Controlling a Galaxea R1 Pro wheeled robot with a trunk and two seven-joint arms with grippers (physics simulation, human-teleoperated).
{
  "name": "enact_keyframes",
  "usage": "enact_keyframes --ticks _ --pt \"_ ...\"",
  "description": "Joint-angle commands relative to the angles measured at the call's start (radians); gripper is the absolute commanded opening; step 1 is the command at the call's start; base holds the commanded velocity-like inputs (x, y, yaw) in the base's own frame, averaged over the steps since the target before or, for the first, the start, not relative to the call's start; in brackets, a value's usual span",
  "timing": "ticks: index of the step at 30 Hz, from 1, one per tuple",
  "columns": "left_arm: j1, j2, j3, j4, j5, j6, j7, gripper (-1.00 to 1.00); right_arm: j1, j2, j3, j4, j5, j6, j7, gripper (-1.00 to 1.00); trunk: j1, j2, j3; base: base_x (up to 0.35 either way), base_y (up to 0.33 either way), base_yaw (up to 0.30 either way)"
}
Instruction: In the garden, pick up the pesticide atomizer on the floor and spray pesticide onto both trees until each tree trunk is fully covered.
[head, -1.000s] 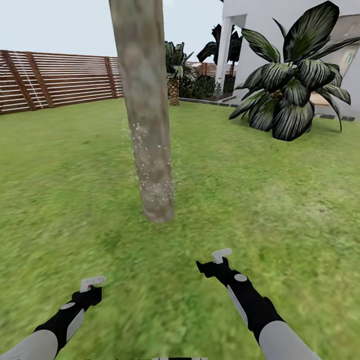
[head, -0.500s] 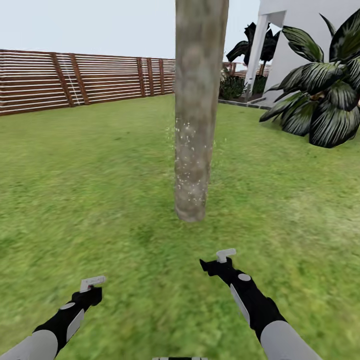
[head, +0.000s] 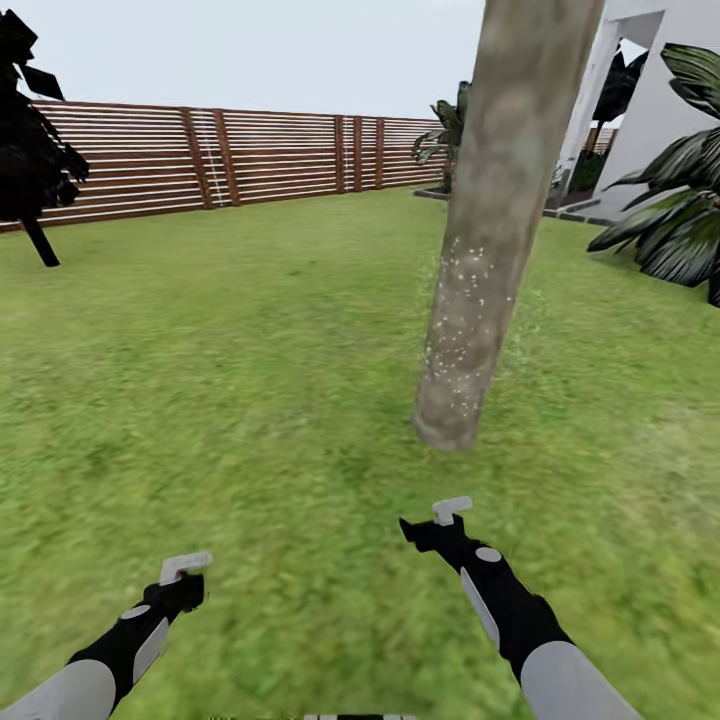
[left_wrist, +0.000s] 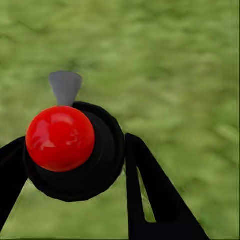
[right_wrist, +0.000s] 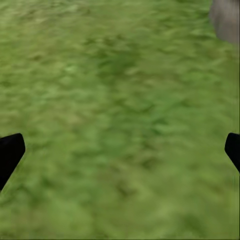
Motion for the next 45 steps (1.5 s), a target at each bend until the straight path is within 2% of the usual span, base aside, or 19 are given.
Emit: enact_keyframes --ticks 1,11,45 --pt "0.0 0.0 0.0 0.0 0.0 0.0 0.0 -1.0 0.0 0.0 0.0 -0.001 0.0 0.0 0.0 1.0 0.0 0.0 0.0 0.0 0.305 0.276" --pt "0.0 -0.001 0.0 0.0 0.0 0.0 0.0 -1.0 0.0 0.001 0.0 0.0 0.0 0.0 0.0 1.0 0.0 0.0 0.0 0.0 0.264 0.276" --pt "0.0 -0.001 0.0 0.0 0.0 0.0 0.0 -1.0 0.0 0.002 0.001 -0.006 -0.002 -0.001 0.0 1.0 0.0 0.0 0.003 0.0 0.002 0.277"
